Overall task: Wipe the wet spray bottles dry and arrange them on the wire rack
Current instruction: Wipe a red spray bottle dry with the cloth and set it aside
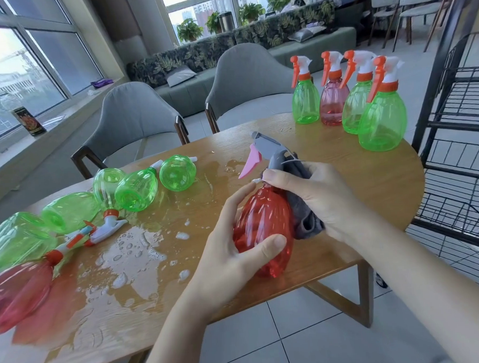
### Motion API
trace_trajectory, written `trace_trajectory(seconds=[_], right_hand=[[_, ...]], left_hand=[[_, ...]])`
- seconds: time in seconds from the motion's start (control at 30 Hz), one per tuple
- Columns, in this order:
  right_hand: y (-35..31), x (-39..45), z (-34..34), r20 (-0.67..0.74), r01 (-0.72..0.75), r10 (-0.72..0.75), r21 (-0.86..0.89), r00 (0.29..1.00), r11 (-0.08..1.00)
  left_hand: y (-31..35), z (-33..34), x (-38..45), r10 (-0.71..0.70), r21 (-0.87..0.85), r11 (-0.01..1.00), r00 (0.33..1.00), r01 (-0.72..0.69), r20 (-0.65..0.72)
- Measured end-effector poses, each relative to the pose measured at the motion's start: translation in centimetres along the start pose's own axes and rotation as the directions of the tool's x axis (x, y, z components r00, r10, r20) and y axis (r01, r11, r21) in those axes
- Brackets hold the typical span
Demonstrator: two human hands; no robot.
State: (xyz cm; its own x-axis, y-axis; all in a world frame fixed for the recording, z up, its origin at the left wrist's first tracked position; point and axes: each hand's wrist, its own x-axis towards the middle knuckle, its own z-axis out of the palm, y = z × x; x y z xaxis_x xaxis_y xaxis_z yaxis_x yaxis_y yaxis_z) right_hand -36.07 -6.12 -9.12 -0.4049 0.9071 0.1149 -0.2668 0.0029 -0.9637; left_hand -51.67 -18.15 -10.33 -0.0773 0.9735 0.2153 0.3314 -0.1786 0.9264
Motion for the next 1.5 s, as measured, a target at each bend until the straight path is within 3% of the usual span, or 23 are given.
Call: trace_trajectory(seconds=[0.07, 0.2, 0.27, 0.37, 0.43, 0.63, 0.9, 1.27, 1.5], right_hand=[[0.3, -0.3, 0.5, -0.046, 0.041, -0.041, -0.002, 0.998, 0.999], [0.3, -1.3, 2.2, -0.183, 0.13, -0.148, -0.106, 0.972, 0.986], [0.0, -1.9, 2.9, -0.198, 0.14, -0.176, -0.182, 0.964, 0.973], [-0.4, -2.2, 3.0, -0.206, 0.156, -0.215, -0.269, 0.955, 0.95], [-0.4, -2.0, 2.7, -0.208, 0.156, -0.22, -0.288, 0.953, 0.945], [0.0, -1.5, 2.4, -0.173, 0.193, -0.257, -0.321, 0.951, 0.927], [0.5, -2.0, 2.7, -0.211, 0.291, -0.494, -0.593, 0.844, 0.751], [1.0, -2.1, 2.1, -0.209, 0.391, -0.591, -0.574, 0.779, 0.719], [0.8, -1.3, 2.4, -0.004, 0.518, -0.727, -0.699, 0.686, 0.493]], left_hand=[[-0.1, 0.0, 0.1, 0.03, 0.046, 0.999, 0.999, -0.029, -0.022], [-1.4, 1.2, 0.4, 0.177, 0.372, 0.924, 0.961, -0.089, -0.211], [-1.6, 1.9, 0.3, 0.221, 0.45, 0.889, 0.937, -0.078, -0.273], [-1.6, 2.3, 0.2, 0.224, 0.509, 0.859, 0.938, -0.061, -0.265], [-1.5, 1.5, 0.2, 0.208, 0.471, 0.878, 0.956, -0.089, -0.208], [-1.1, -0.5, -0.1, 0.06, 0.072, 0.996, 0.998, -0.058, -0.024], [-1.8, 1.3, 0.6, 0.137, 0.337, 0.94, 0.968, -0.059, -0.212], [-1.8, 0.8, 1.1, 0.115, 0.329, 0.943, 0.977, -0.05, -0.18], [-2.0, 0.7, 1.3, 0.109, 0.344, 0.938, 0.984, -0.054, -0.144]])
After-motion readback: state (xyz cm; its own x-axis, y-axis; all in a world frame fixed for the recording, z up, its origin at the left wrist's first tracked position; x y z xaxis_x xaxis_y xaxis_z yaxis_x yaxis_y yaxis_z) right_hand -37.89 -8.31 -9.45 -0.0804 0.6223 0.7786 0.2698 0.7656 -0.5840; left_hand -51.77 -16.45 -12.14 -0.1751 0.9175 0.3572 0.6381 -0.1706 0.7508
